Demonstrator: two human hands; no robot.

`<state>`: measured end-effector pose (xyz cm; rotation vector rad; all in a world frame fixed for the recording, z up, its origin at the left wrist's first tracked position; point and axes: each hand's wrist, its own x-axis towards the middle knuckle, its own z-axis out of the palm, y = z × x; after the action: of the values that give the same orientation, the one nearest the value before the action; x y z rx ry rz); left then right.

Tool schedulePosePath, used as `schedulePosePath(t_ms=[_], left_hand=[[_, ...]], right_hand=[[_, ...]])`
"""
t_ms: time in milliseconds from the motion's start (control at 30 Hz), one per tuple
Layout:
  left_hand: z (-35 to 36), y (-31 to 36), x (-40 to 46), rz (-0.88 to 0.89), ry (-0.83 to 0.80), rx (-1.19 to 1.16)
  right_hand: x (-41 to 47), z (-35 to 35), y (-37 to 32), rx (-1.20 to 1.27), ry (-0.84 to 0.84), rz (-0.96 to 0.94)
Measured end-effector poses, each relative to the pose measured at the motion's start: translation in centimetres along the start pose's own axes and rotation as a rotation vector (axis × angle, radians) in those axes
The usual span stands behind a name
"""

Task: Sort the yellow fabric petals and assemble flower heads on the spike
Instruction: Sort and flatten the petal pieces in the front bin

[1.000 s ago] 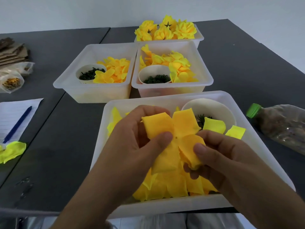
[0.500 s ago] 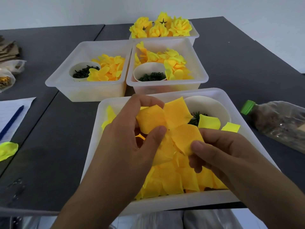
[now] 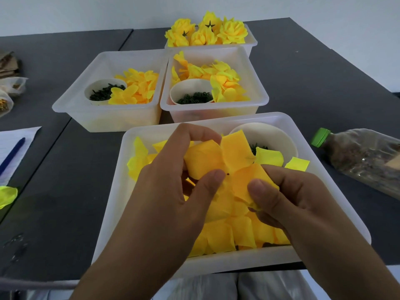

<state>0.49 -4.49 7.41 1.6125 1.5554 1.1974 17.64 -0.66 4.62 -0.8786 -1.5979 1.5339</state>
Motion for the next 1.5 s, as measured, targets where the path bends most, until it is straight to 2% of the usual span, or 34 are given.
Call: schedulePosePath(t_ms=[100, 200, 300, 367, 467, 600, 800, 967, 1033, 1267, 1433, 1500], left_hand=[[0.4, -0.2, -0.3, 0.009, 0.049, 0.106], [0.7, 0.0, -0.3, 0.124, 0.113, 0.328], [0.4, 0.8, -0.3, 0.198, 0.082, 0.345], [0.2, 1.1, -0.4, 0.21, -0.018, 0.253], [0.3, 1.2, -0.6, 0.112, -0.111, 0.135], [0.5, 0.4, -0.6, 0.039, -0.009, 0.055], [-0.6, -0.6, -0.6, -0.11, 0.162, -0.249], [0.6, -0.6, -1.0, -0.308, 0.163, -0.442], [1.2, -0.4, -1.2, -0.333, 0.134, -0.438], [2.3, -0.1, -1.5, -0.106, 0.273, -0.066], [2.0, -0.1, -1.8, 0.039, 0.222, -0.023], [1.6, 0.2, -1.7, 0.156, 0.16, 0.129]], right_hand=[[-0.1, 0.3, 0.0, 0.003, 0.055, -0.034], [-0.1, 0.4, 0.0, -0.004, 0.099, -0.06], [0.1, 0.4, 0.1, 0.034, 0.134, -0.031], [0.2, 0.6, -0.1, 0.033, 0.129, -0.065], [0.2, 0.9, -0.4, 0.009, 0.099, -0.11], [0.1, 1.5, -0.5, 0.006, 0.085, -0.095], [-0.3, 1.5, -0.7, 0.006, 0.092, -0.108], [-0.6, 1.8, -0.2, -0.065, 0.151, -0.139], [-0.6, 1.8, -0.1, -0.123, 0.167, -0.126], [-0.6, 1.2, -0.7, -0.226, 0.176, -0.018], [-0.6, 1.2, -0.8, -0.295, 0.208, 0.016], [-0.5, 1.3, -0.9, -0.301, 0.219, -0.006]])
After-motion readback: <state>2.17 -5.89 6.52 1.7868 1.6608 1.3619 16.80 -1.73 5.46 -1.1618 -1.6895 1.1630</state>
